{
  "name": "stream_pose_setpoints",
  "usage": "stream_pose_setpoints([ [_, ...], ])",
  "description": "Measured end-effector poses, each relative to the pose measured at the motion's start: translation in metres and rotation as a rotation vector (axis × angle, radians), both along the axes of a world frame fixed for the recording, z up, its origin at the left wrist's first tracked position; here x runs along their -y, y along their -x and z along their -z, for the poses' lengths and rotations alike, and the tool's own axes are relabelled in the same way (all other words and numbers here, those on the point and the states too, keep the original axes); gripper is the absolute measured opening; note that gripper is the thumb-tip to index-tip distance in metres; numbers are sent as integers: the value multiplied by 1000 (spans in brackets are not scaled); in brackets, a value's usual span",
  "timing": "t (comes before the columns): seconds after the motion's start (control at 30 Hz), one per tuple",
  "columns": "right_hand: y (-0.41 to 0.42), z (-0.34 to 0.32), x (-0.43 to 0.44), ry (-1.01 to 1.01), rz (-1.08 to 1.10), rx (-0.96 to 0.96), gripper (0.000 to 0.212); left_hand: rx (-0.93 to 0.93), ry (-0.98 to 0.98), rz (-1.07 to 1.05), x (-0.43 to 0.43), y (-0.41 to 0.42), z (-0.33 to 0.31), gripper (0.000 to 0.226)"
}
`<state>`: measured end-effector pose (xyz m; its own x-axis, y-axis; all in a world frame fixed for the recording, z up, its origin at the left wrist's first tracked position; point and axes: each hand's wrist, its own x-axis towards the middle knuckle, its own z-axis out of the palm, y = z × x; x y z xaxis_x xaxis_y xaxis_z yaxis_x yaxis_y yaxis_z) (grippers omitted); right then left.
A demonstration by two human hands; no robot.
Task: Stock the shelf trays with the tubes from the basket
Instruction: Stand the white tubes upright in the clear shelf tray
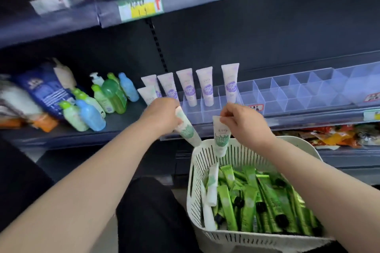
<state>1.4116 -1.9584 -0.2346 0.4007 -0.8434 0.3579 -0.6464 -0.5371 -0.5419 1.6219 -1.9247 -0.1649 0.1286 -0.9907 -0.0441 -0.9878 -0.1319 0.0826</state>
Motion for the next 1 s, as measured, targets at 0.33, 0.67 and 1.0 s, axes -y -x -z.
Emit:
stream_pose_setpoints([
  [0.33,-69,-69,51,114,83,-39,11,203,333,-28,48,-46,-47,23],
  [0.67,-110,-66,84,186,82,-39,11,404,168,72,77,-52,-19,30],
  [1.0,-133,-36,108,191,114,-204,10,414,190,93,91,-60,-4,40],
])
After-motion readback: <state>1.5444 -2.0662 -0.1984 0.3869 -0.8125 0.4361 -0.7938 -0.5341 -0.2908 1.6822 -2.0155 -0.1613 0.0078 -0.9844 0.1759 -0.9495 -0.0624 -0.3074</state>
